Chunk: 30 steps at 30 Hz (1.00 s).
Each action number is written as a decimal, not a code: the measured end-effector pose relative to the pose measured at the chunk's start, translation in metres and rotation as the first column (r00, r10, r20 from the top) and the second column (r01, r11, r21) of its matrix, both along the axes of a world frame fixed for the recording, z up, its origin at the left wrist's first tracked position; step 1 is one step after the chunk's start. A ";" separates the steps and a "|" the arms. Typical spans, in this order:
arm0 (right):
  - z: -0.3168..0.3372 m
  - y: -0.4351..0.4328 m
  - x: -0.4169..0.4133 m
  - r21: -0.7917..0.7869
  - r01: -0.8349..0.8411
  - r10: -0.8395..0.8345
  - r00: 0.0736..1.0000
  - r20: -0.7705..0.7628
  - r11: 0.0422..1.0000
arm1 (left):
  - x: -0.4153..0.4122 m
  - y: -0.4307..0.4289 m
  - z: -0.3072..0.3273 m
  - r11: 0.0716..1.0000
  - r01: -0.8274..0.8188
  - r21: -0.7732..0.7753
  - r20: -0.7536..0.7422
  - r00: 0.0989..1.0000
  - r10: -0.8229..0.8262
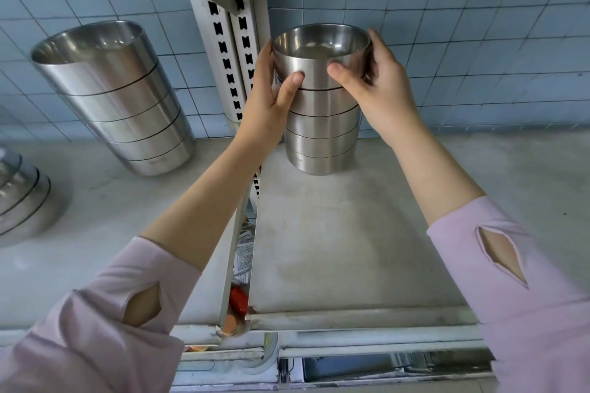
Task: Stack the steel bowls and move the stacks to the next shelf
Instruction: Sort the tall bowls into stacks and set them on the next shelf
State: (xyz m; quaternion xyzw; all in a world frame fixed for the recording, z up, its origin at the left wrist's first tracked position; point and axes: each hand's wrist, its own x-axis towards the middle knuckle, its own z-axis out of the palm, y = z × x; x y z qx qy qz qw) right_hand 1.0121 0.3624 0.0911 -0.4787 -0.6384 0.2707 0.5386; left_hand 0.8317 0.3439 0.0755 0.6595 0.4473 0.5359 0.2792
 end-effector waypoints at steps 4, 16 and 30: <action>0.002 -0.001 0.003 -0.020 -0.037 0.038 0.999 0.037 0.999 | -0.003 0.001 0.003 1.000 -0.002 -0.022 -0.066 0.998 0.001; -0.014 -0.115 -0.060 0.167 0.138 -0.112 0.981 -0.158 0.976 | -0.114 -0.132 -0.031 0.957 -0.285 -0.061 -0.087 0.956 0.279; -0.032 -0.052 -0.275 -0.348 -0.268 0.234 0.963 -0.136 0.898 | -0.266 -0.039 -0.070 0.929 -0.057 -0.366 0.114 0.988 0.106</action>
